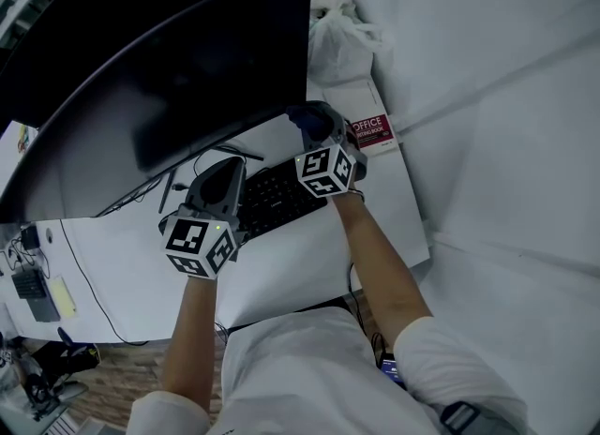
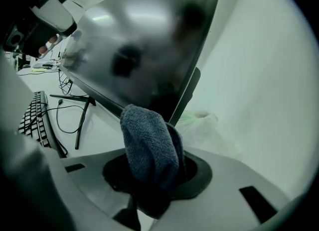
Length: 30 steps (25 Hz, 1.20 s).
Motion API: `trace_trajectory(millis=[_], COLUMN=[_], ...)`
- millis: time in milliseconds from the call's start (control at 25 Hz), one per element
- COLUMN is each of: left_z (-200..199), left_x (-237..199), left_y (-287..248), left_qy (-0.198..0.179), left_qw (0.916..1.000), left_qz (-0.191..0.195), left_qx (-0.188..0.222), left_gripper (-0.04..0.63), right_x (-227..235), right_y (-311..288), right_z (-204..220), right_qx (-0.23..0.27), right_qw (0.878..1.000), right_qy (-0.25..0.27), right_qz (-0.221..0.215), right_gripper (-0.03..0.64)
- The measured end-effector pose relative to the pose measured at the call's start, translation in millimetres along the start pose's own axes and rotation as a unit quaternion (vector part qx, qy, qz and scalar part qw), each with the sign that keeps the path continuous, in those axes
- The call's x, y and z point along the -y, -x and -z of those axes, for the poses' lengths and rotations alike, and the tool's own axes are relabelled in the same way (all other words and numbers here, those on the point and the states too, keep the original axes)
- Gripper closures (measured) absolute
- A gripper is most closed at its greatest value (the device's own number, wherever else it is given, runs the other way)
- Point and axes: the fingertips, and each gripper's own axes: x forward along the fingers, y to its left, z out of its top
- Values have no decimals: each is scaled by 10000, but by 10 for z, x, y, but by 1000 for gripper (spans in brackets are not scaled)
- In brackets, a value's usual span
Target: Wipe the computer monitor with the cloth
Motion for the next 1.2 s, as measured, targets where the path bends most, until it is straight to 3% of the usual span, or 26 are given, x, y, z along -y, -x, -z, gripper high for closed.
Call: trace_trajectory(millis=[760,1200], left_z=[-79,-21], left_x=[162,186], left_y=[258,787], left_qy=[-29,114], left_qw=[9997,9985], left_qz=[-140,-310], left_qx=[198,444], left_gripper=[583,583], right_x=[400,-114], right_y=[411,1140], right_z=[-235,-642], right_qx=[411,1184], right_qw=[9984,9903], right_qy=[-93,-693], right_qz=[370,-213], right_gripper=[482,482])
